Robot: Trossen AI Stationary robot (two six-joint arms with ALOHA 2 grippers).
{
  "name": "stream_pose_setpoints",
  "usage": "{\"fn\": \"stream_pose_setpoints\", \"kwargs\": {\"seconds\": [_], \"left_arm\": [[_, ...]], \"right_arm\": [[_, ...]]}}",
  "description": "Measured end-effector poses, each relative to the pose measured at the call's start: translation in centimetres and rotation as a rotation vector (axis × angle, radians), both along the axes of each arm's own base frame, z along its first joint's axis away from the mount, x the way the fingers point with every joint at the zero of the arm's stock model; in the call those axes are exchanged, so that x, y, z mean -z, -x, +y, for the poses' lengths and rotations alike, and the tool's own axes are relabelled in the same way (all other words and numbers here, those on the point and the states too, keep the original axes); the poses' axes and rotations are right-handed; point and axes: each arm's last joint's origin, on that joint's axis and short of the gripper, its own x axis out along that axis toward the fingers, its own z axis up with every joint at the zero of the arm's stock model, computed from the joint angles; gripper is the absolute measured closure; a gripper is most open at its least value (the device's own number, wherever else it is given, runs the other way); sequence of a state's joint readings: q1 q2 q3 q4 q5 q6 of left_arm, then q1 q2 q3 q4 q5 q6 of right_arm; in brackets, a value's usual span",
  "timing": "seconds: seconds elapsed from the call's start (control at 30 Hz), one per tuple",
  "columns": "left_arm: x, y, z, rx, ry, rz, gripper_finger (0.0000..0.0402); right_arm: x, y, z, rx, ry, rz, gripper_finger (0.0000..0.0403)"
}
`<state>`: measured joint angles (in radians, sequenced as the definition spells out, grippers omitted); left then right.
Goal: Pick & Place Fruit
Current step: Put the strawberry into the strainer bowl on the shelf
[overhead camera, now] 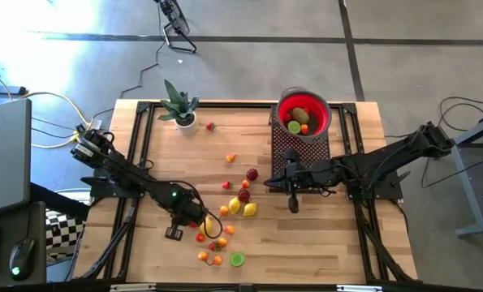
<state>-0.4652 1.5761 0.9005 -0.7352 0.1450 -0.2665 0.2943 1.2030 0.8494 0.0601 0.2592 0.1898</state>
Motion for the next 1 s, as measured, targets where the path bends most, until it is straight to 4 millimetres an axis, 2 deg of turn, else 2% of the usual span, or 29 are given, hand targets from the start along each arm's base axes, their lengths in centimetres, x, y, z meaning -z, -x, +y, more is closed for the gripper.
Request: {"fn": "stream_pose_setpoints", "kwargs": {"seconds": [0.17,0.37,0.73,1.0], "left_arm": [[-0.2,0.3,0.2,0.0,-0.016,0.037,0.0399],[-1.8,-0.3,0.7,-0.025,-0.039,0.071,0.04],[-8.1,-3.4,3.7,0.001,-0.052,0.002,0.0401],[-13.5,-5.6,7.4,0.031,-0.05,-0.165,0.0401]], "right_arm": [[0.0,0.0,0.0,0.0,0.0,0.0,0.04],[0.0,0.0,0.0,-0.007,0.003,0.0,0.0399],[0.1,0.1,0.4,-0.14,-0.028,0.022,0.0399],[0.6,0.3,0.7,-0.252,-0.056,0.086,0.0399]]}}
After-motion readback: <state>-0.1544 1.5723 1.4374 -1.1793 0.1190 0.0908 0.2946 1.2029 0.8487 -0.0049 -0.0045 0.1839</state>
